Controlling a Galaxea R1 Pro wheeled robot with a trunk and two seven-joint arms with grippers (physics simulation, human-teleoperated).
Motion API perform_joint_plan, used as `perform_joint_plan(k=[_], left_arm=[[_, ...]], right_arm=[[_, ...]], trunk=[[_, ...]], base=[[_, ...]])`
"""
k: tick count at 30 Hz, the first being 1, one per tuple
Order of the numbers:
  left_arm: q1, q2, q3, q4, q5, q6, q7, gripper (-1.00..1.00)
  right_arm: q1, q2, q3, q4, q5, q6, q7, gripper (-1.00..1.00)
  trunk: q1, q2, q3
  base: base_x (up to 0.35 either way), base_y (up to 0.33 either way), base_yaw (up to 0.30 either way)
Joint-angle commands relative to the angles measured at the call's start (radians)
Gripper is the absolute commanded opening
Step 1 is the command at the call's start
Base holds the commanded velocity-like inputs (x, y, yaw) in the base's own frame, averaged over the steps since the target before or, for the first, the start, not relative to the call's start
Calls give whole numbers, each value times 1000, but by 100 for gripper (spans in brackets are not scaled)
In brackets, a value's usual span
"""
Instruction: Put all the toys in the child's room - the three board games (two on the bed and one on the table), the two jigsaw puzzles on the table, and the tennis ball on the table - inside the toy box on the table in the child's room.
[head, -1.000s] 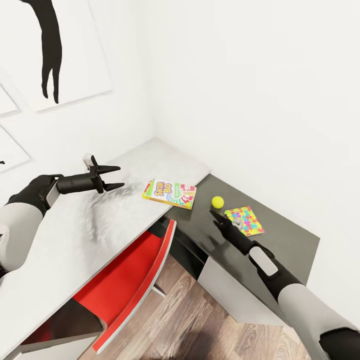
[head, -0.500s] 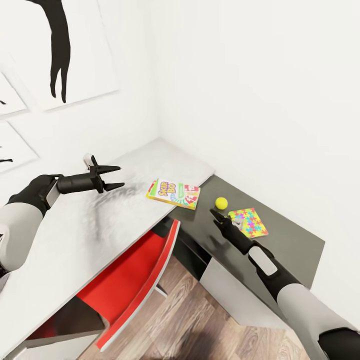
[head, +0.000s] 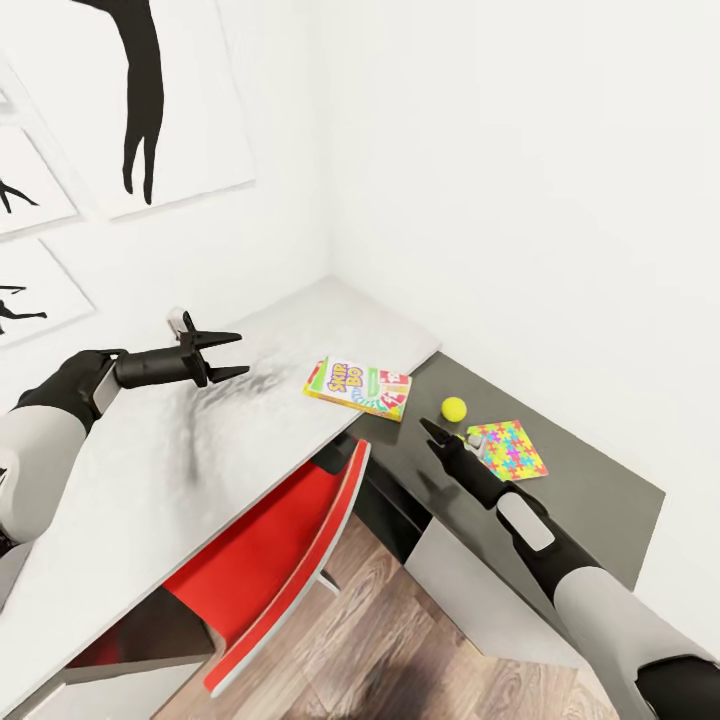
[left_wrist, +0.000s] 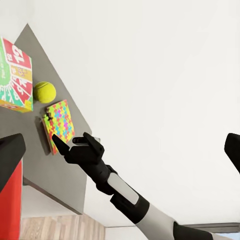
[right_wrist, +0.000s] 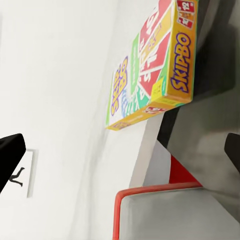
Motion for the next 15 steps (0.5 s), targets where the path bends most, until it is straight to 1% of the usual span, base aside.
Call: perform_joint_plan(k=[1,4,10,15], left_arm=[[-1,0,1,0,-2,11,-4,100],[0,0,0,0,-2,11,-4,100],[2,-1,0,0,-2,11,-4,100],[7,-1,0,0,-2,11,-4,100]], right_arm=[[-1,-1,4,0,-11,5,1,100],[-1,-1,4,1,-11,6,1,100],[-1,-1,3,2,-12,5,1,100],[-1,-1,3,2,-12,2,1,100]], trunk=[[1,-2,-2],[1,-2,-1],[1,-2,-1],[1,-2,-1]], base=[[0,0,23],[0,0,77],[0,0,180],[0,0,56]])
